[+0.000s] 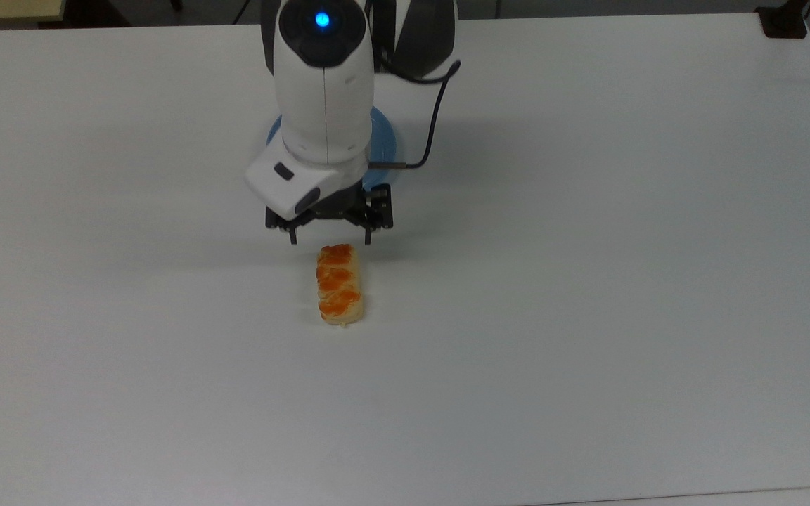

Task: Put the bread onto the plate
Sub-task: 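Move the open gripper down over the orange-topped bread roll, then close the gripper around the bread roll and lift it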

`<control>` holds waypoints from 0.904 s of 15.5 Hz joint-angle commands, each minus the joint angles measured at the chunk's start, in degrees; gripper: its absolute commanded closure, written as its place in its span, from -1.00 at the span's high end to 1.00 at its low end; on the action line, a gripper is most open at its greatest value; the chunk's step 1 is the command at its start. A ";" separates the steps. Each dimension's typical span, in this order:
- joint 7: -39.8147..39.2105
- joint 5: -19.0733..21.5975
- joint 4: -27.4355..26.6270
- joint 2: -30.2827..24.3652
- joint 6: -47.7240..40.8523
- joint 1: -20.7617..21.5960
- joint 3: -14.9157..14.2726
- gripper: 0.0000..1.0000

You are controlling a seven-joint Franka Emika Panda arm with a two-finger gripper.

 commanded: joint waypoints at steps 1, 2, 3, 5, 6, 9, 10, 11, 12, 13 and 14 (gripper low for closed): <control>-1.24 -0.96 0.11 3.23 3.66 0.19 0.06 1.00; -1.06 -0.96 0.11 4.02 4.54 0.19 0.06 1.00; -0.80 -0.79 0.11 4.81 5.59 0.19 -0.03 1.00; -0.62 -0.70 0.11 5.87 7.87 0.19 0.06 1.00; -0.19 -0.70 0.11 6.92 9.28 0.19 0.06 1.00; 3.06 -1.14 0.11 9.03 11.92 0.19 -0.03 0.69; 3.16 -1.14 0.19 9.12 12.19 0.28 -0.03 0.51; 3.42 -1.05 0.11 9.21 12.19 0.80 -0.03 0.29; 4.12 -0.96 0.19 9.21 12.19 1.68 -0.03 0.14; 5.34 -1.05 0.20 9.12 12.19 2.12 -0.03 0.09; 5.96 -1.05 0.11 8.95 12.10 2.13 -0.03 -0.02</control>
